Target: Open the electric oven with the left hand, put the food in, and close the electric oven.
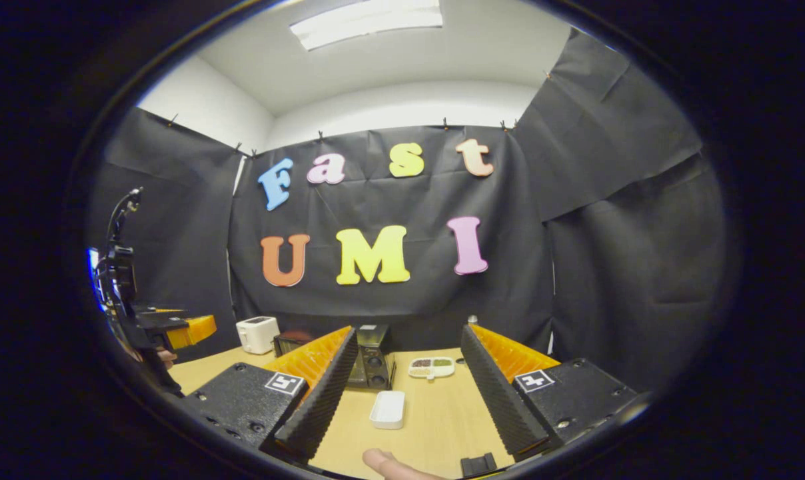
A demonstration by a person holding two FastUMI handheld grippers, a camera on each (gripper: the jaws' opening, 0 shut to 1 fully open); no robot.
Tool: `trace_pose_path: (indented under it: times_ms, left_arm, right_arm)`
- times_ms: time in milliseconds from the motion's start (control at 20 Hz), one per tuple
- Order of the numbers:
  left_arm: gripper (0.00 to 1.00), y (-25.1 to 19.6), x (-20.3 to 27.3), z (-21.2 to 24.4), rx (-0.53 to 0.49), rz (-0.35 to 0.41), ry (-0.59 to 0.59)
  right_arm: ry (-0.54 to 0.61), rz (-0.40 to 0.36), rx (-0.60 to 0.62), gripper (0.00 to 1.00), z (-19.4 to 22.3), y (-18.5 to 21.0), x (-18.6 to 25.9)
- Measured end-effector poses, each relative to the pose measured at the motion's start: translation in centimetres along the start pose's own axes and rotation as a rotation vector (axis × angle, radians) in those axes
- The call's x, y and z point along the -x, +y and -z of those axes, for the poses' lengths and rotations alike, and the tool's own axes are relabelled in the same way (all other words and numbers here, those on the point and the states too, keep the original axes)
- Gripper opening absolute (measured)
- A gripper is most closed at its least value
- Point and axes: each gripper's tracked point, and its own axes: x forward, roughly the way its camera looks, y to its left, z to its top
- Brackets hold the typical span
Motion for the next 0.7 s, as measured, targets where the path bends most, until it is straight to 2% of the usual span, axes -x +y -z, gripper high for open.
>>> trace_pose_path:
  times_ms: [50, 200, 250, 300, 350, 400, 450, 550, 600, 650, 700]
  left_arm:
    - [0.93, -0.4, 1.1, 0.4, 0.002, -0.002, 0.012]
    - [0.94, -1.0, 4.2, 0.8, -0.009, -0.010, 0.018]
    - [0.94, -1.5, 5.0, 1.1, -0.003, -0.004, 0.021]
    - [0.94, -1.9, 5.6, 1.2, 0.002, 0.004, 0.018]
    - [0.94, -2.5, 6.1, 1.1, 0.002, 0.015, 0.014]
    - [0.94, -3.0, 6.6, 0.8, -0.004, 0.024, 0.007]
    - [0.94, -3.3, 7.0, 0.4, -0.011, 0.025, -0.003]
    - [0.94, -3.4, 7.4, -0.5, -0.035, 0.026, -0.038]
    - [0.94, -3.6, 7.5, -1.0, -0.036, 0.027, -0.048]
    - [0.82, -3.7, 7.6, -1.3, -0.027, 0.029, -0.057]
    - [0.82, -3.9, 7.7, -1.5, -0.016, 0.037, -0.062]
  right_arm:
    - [-0.005, 0.005, 0.004, 0.99, -0.1, -0.1, 0.7]
    - [-0.009, 0.003, 0.008, 1.00, -0.2, 0.1, 2.5]
    - [-0.004, 0.004, 0.009, 0.94, 0.0, 0.1, 2.9]
    - [0.000, 0.001, 0.014, 1.00, 0.3, 0.0, 3.2]
    - [0.003, 0.000, 0.023, 0.94, 0.4, 0.2, 3.4]
    - [0.011, 0.001, 0.033, 0.94, 0.6, 0.3, 3.4]
    - [0.015, 0.002, 0.037, 1.00, 0.8, 0.3, 3.5]
    - [0.009, -0.007, 0.030, 1.00, 0.7, 0.6, 3.7]
    - [0.003, -0.005, 0.021, 0.94, 0.5, 0.5, 3.7]
    - [0.003, 0.004, 0.015, 0.94, 0.4, 0.1, 3.7]
    - [0.004, 0.011, 0.010, 1.00, 0.5, -0.3, 3.6]
